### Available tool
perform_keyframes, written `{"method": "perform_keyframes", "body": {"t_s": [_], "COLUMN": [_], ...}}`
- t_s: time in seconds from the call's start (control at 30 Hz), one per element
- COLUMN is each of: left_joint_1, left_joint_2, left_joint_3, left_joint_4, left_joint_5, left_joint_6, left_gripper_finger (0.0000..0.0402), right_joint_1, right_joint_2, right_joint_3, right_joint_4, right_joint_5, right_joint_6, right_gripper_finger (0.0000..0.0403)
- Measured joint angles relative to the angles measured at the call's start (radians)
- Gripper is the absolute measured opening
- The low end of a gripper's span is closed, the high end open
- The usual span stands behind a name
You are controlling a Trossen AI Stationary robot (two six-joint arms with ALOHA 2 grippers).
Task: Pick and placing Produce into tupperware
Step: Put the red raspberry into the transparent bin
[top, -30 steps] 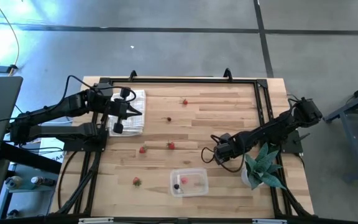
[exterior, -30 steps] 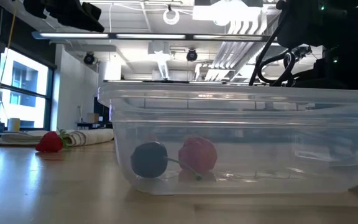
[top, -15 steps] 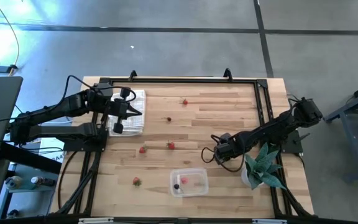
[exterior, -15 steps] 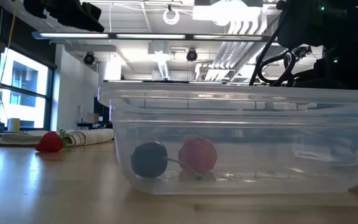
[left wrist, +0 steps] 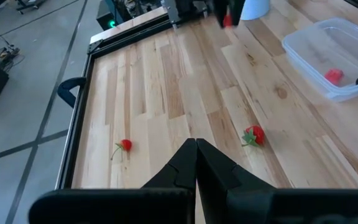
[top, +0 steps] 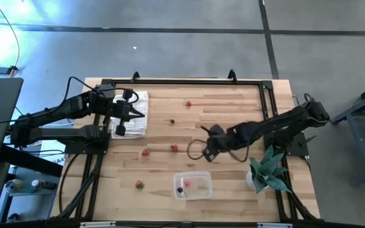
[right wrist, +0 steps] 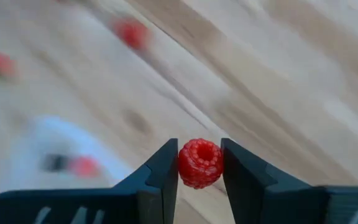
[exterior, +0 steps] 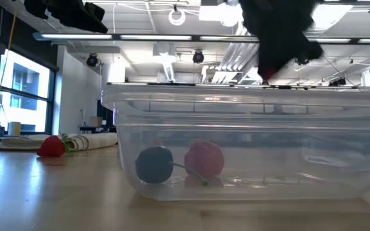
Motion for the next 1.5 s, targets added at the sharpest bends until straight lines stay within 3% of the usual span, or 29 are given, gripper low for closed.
{"method": "perform_keyframes", "body": {"t_s": [0.37, 0.53, 0.67, 0.8, 1.03, 1.5], "left_joint_1": [0.0, 0.0, 0.0, 0.0, 0.0, 0.0], "left_joint_2": [0.0, 0.0, 0.0, 0.0, 0.0, 0.0], "left_joint_3": [0.0, 0.0, 0.0, 0.0, 0.0, 0.0], "left_joint_4": [0.0, 0.0, 0.0, 0.0, 0.0, 0.0], "left_joint_5": [0.0, 0.0, 0.0, 0.0, 0.0, 0.0], "left_joint_6": [0.0, 0.0, 0.0, 0.0, 0.0, 0.0], "left_gripper_finger": [0.0001, 0.0001, 0.0001, 0.0001, 0.0001, 0.0001], "right_joint_1": [-0.006, 0.057, 0.119, 0.173, 0.233, 0.225], "right_joint_2": [0.067, 0.229, 0.406, 0.546, 0.699, 0.836], "right_joint_3": [0.526, 0.713, 0.821, 0.857, 0.829, 0.802], "right_joint_4": [0.017, 0.006, -0.13, -0.269, -0.326, -0.273], "right_joint_5": [0.033, 0.0, -0.052, -0.068, -0.172, -0.198], "right_joint_6": [-0.384, -0.469, -0.509, -0.517, -0.493, -0.492], "right_gripper_finger": [0.0094, 0.0094, 0.0094, 0.0094, 0.0094, 0.0094]}}
